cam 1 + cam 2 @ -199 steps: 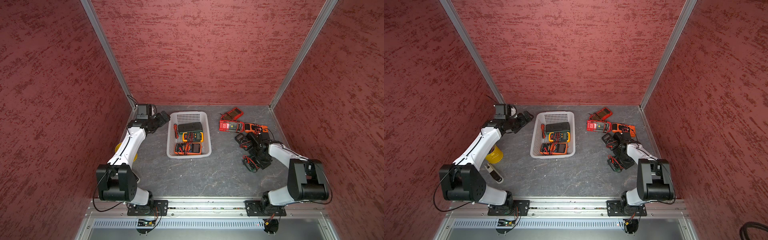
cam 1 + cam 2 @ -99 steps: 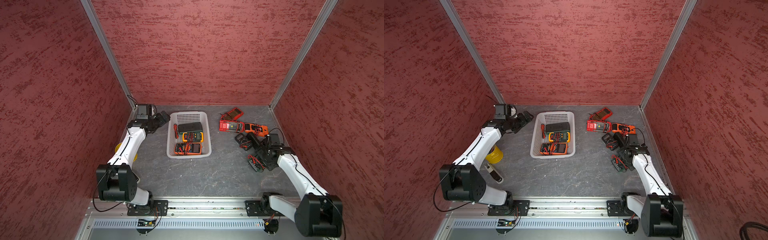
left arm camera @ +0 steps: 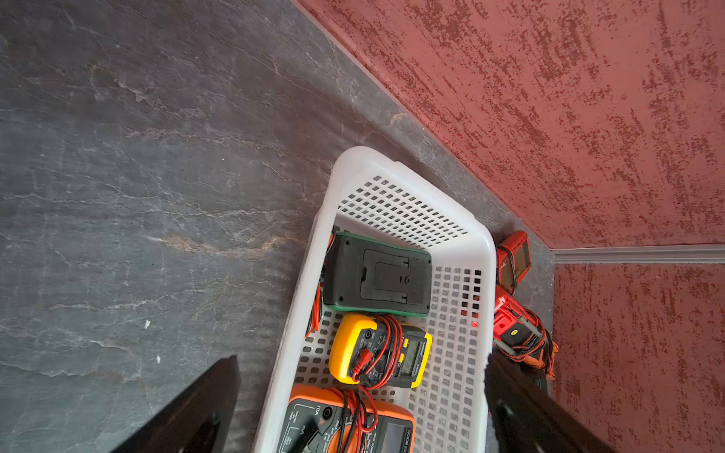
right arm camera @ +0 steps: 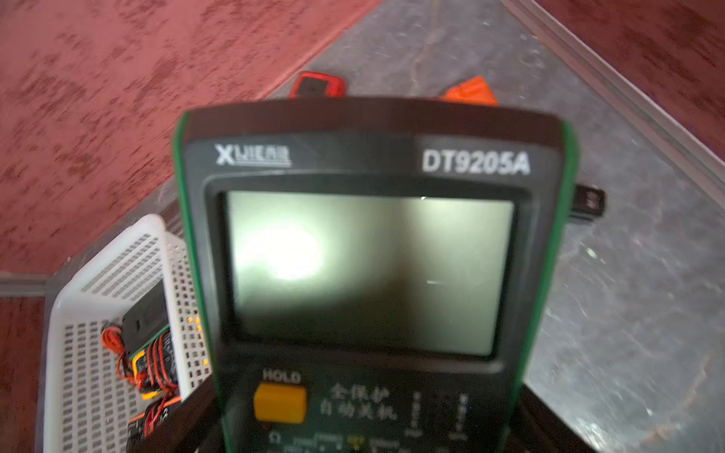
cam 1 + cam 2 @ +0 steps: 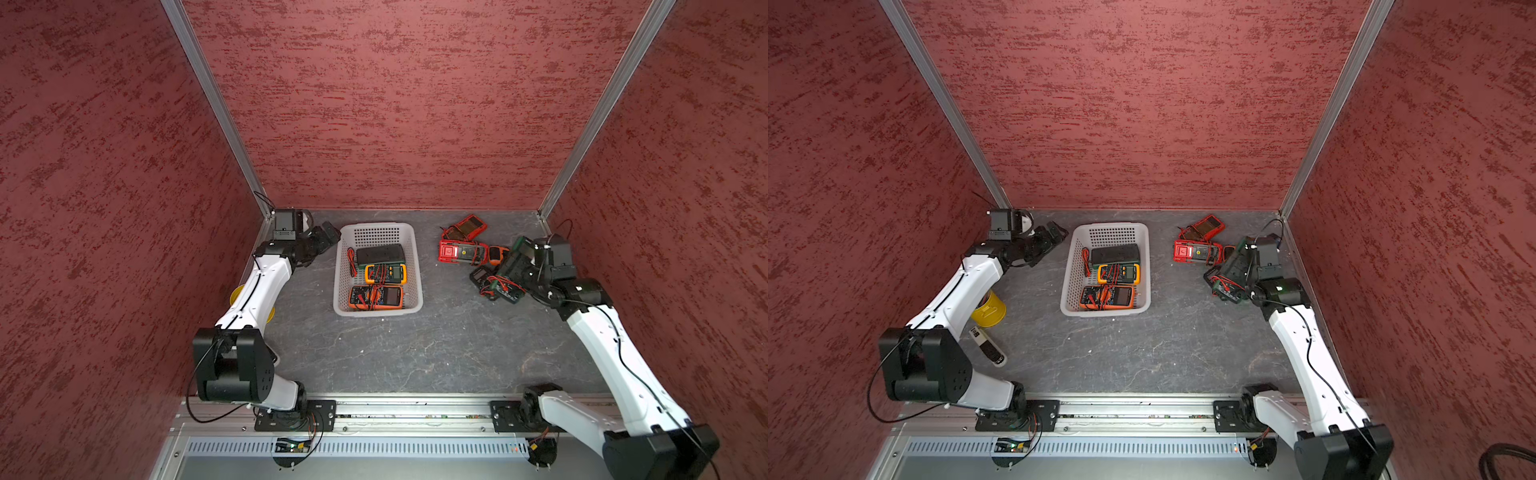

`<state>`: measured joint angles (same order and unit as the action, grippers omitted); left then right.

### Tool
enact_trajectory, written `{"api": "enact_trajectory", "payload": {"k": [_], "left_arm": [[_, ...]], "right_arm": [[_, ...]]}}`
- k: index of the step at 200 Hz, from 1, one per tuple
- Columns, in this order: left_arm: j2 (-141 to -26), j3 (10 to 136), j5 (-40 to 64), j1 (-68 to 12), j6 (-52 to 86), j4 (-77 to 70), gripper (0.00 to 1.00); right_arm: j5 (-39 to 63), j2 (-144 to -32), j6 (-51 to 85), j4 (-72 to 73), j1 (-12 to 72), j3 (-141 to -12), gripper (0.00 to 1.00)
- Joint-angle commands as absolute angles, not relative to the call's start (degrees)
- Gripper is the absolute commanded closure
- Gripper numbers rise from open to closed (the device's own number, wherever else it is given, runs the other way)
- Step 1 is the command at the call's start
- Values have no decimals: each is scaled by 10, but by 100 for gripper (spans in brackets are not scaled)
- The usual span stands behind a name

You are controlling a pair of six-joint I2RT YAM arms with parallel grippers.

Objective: Put the multimeter into the basket
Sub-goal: Pick up the multimeter from the center of the board, then place the multimeter in the basket.

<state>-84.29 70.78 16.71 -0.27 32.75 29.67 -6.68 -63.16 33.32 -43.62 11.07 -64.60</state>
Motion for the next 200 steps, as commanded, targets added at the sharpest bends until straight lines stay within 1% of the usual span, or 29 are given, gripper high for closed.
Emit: {"api": "enact_trajectory", "payload": {"k": [1,21,44,92,126,148,200], "left_arm": [[-839,697,178,0,332,287,0],[-836,692,186,1,338,284,0],[-832,684,195,1,346,281,0],[-827,676,222,1,356,294,0],[-813,651,222,1,381,290,0],[-799,631,214,4,397,287,0],[-792,617,211,22,421,307,0]], "right_arm": [[-63,-678,232,-364,162,-702,100],[-46,-731,173,-332,203,-749,100],[-2,-795,102,-306,239,-802,100],[34,-934,-24,-317,308,-925,100],[76,-1008,-95,-340,350,-1000,100],[82,-1052,-147,-368,379,-1046,100],[110,-1150,-220,-471,420,-1141,100]]}}
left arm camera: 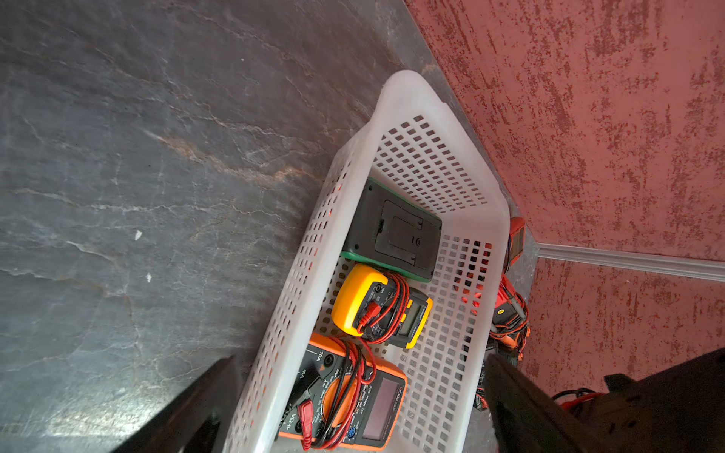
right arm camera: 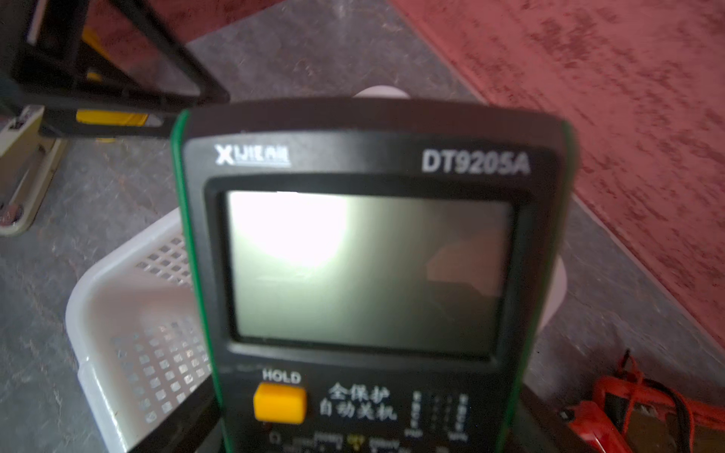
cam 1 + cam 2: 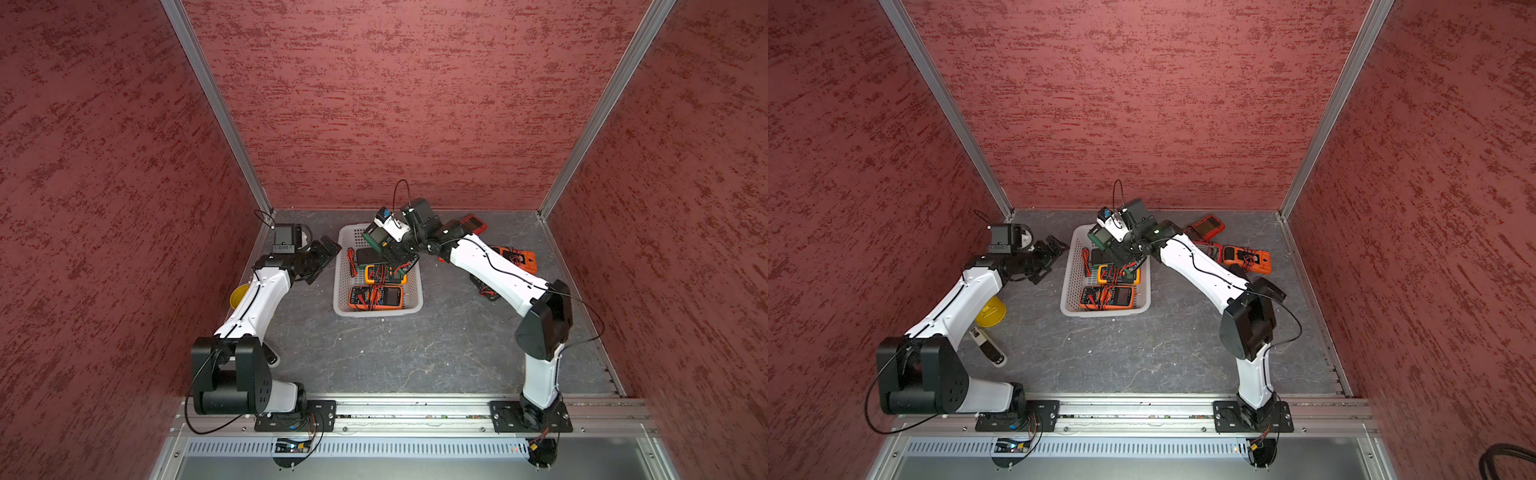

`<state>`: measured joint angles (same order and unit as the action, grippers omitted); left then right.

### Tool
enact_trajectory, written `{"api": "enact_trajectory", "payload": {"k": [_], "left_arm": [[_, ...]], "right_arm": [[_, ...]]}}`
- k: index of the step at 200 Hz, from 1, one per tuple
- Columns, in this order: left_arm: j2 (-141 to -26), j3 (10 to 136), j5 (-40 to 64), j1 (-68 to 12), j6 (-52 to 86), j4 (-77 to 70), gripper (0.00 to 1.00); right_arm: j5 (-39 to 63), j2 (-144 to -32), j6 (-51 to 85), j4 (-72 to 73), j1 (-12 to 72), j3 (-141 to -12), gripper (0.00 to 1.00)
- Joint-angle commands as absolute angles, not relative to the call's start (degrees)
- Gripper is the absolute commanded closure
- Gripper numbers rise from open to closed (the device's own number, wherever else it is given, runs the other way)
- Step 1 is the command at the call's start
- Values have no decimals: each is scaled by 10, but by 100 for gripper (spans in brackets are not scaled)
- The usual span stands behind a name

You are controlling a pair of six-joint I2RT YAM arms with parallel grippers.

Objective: Put the multimeter into the basket
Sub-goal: Place the multimeter in the basket.

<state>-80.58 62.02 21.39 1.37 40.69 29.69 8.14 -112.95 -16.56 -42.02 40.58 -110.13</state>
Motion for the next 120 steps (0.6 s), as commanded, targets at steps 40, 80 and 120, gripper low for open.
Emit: {"api": "enact_trajectory", "payload": {"k": [40,80,120], "left_arm": [[-775,605,180,43,437,327,0],[-765,600,182,60,439,326,0],[-763,600,185,67,438,327,0]], "right_arm": [[98,-1175,-270,-505,449,-1146,100],[58,-1205,-316,-522,480,-1146,100],[50,-1232,-340,-534,492,-1146,100]]}}
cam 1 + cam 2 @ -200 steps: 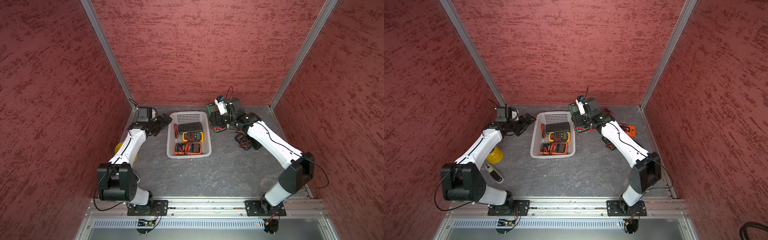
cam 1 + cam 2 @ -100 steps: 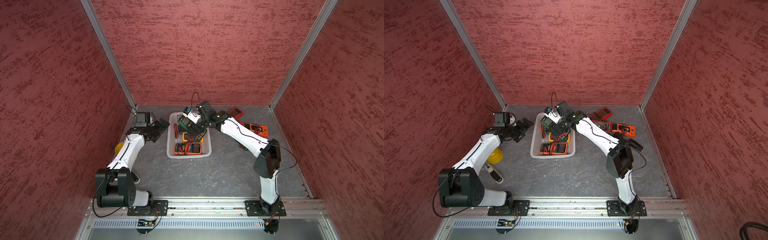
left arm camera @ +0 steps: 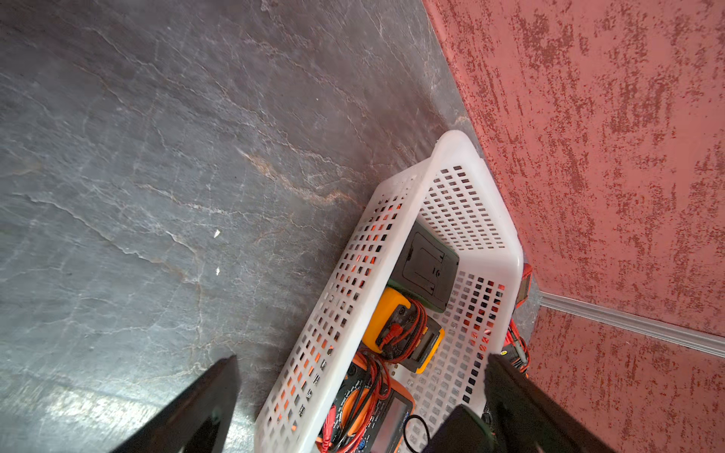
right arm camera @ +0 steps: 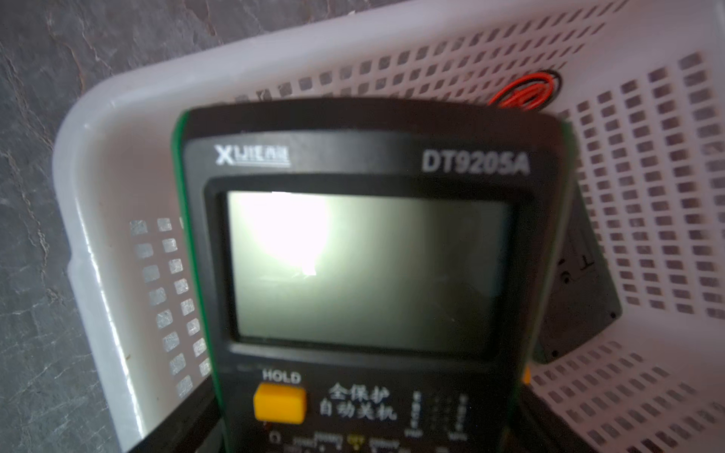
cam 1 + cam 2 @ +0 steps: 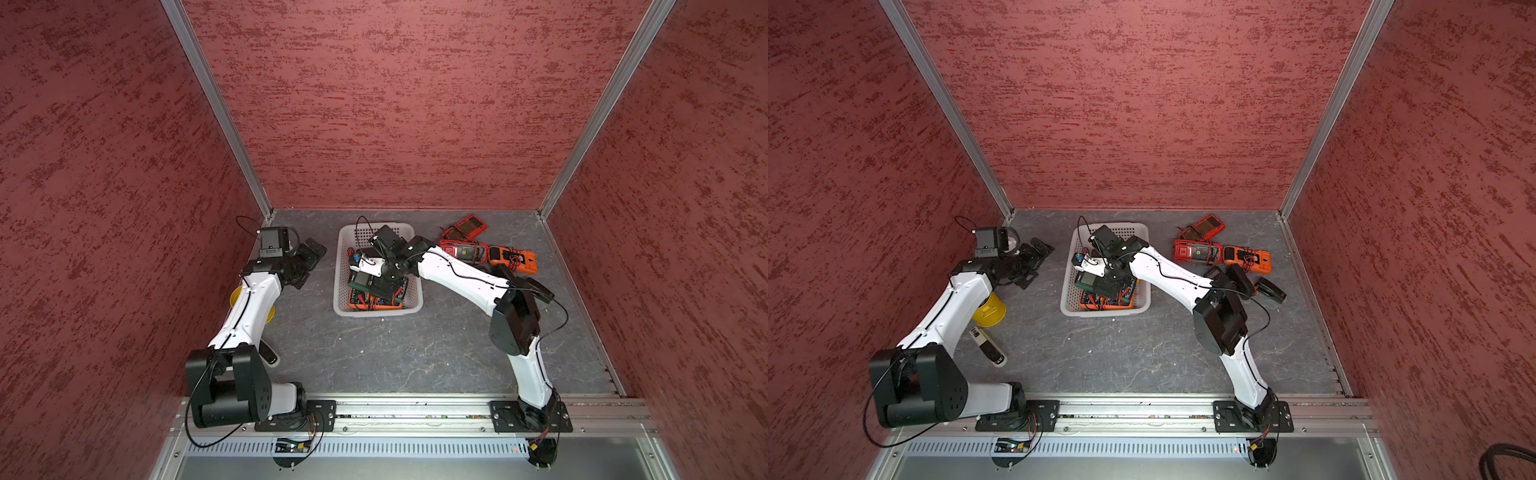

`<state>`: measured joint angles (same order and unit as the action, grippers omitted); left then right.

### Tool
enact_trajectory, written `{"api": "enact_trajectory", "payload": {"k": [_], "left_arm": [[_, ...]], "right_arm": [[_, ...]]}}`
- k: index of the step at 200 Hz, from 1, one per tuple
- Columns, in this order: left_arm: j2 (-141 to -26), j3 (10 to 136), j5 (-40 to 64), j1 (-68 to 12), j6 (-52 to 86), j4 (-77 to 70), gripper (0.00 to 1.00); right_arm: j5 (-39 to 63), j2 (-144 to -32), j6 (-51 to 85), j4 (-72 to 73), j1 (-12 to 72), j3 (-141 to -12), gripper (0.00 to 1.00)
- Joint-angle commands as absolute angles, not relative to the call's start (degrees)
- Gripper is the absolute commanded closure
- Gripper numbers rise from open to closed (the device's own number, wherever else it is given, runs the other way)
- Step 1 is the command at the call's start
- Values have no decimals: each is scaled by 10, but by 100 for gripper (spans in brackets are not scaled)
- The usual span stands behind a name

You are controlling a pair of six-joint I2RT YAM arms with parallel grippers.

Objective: Put the multimeter into the basket
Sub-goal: Place the multimeter in the basket.

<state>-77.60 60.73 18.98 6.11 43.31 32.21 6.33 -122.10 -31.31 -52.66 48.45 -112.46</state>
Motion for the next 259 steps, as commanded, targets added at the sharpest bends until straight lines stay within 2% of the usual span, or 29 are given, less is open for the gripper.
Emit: {"api": "enact_trajectory", "payload": {"k": [1,19,44,75,106,122,143,192,203,219,259], "left_arm": [[-763,600,185,67,437,327,0],[-763,600,185,68,437,327,0],[-765,599,185,68,437,326,0],[-768,601,185,69,437,325,0],[-769,604,186,69,437,326,0],[-769,605,186,70,437,325,0],[-771,606,187,70,437,325,0],[-772,611,185,70,437,327,0],[-773,613,185,70,437,329,0],[-775,618,185,69,437,330,0],[-777,621,185,70,437,329,0]], "right_arm": [[50,-1232,-341,-535,492,-1146,100],[55,-1235,-347,-539,494,-1146,96],[49,-1242,-360,-546,500,-1147,86],[39,-1252,-361,-550,505,-1146,68],[37,-1263,-361,-547,511,-1146,59],[31,-1269,-361,-544,516,-1147,50],[30,-1274,-380,-541,520,-1147,44],[18,-1281,-375,-526,528,-1146,18],[21,-1281,-374,-528,529,-1145,8],[22,-1277,-377,-529,532,-1144,2],[20,-1254,-377,-525,537,-1138,1]]}}
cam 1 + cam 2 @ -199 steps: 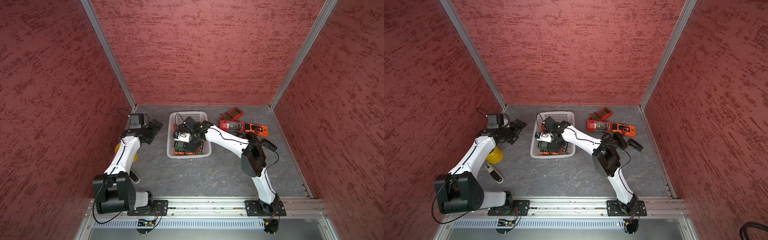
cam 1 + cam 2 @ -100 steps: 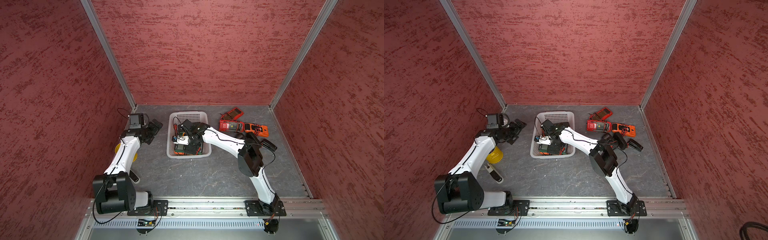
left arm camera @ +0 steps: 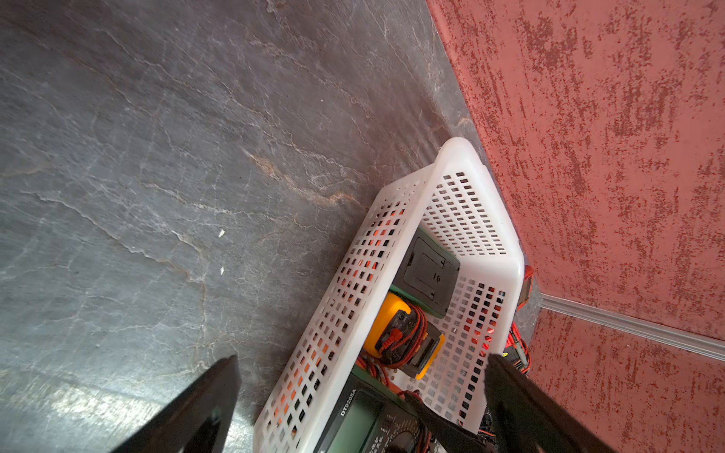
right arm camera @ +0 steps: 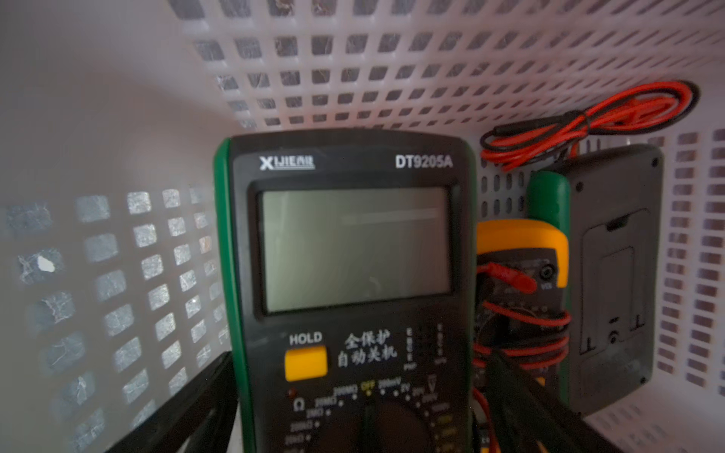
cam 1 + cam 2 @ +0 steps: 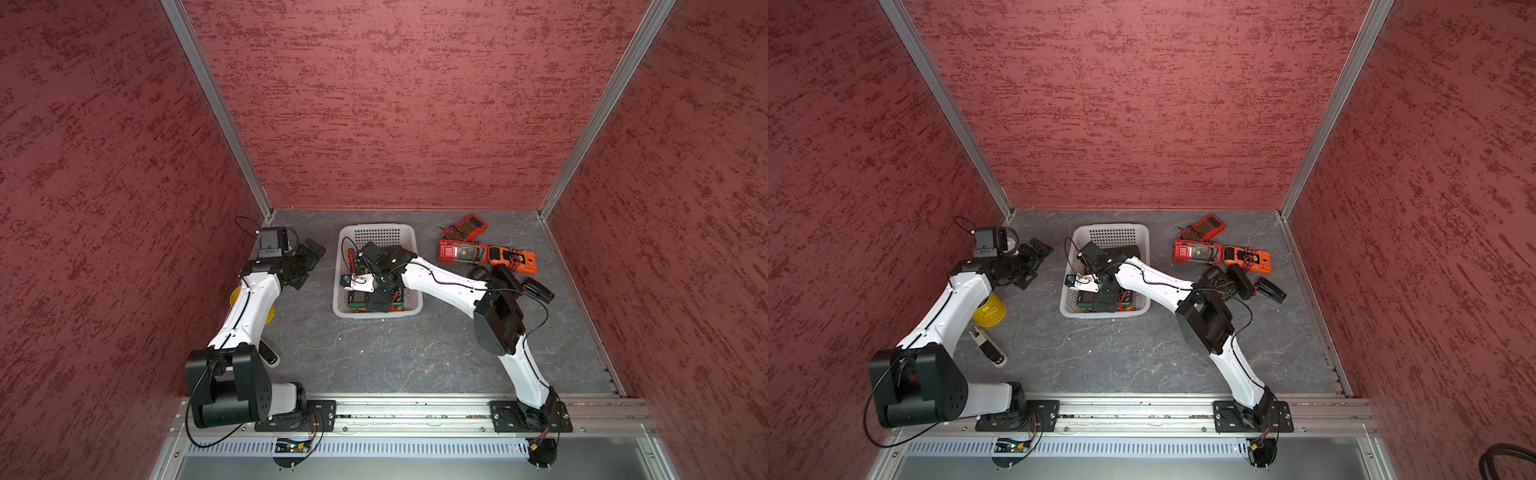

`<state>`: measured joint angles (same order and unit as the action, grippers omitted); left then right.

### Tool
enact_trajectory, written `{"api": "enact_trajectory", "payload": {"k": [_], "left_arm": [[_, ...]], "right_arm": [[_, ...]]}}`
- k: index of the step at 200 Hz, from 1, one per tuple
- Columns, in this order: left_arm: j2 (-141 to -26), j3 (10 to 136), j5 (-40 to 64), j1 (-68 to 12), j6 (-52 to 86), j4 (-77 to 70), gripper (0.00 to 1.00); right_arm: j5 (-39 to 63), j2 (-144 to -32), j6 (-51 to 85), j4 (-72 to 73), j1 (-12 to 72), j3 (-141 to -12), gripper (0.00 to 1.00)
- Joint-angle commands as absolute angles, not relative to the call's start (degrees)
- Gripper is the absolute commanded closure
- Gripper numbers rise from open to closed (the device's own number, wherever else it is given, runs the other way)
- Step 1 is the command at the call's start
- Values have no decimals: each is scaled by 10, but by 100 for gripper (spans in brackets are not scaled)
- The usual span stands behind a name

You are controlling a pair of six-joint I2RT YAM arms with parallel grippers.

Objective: Put the multimeter into the basket
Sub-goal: Place the multimeter in the basket.

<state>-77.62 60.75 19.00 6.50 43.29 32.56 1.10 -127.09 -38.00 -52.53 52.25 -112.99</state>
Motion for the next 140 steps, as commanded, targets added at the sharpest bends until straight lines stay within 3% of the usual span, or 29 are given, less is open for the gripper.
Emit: {"api": "enact_trajectory", "payload": {"k": [1,76,140], "left_arm": [[-777,621,185,70,437,329,0],[-766,628,183,73,424,326,0],[-753,668,182,58,377,309,0]], "right_arm": [[20,-1253,-377,-525,537,-1137,1],[10,-1128,-326,-451,536,-1106,1],[-7,-968,-118,-305,456,-1001,1]]}}
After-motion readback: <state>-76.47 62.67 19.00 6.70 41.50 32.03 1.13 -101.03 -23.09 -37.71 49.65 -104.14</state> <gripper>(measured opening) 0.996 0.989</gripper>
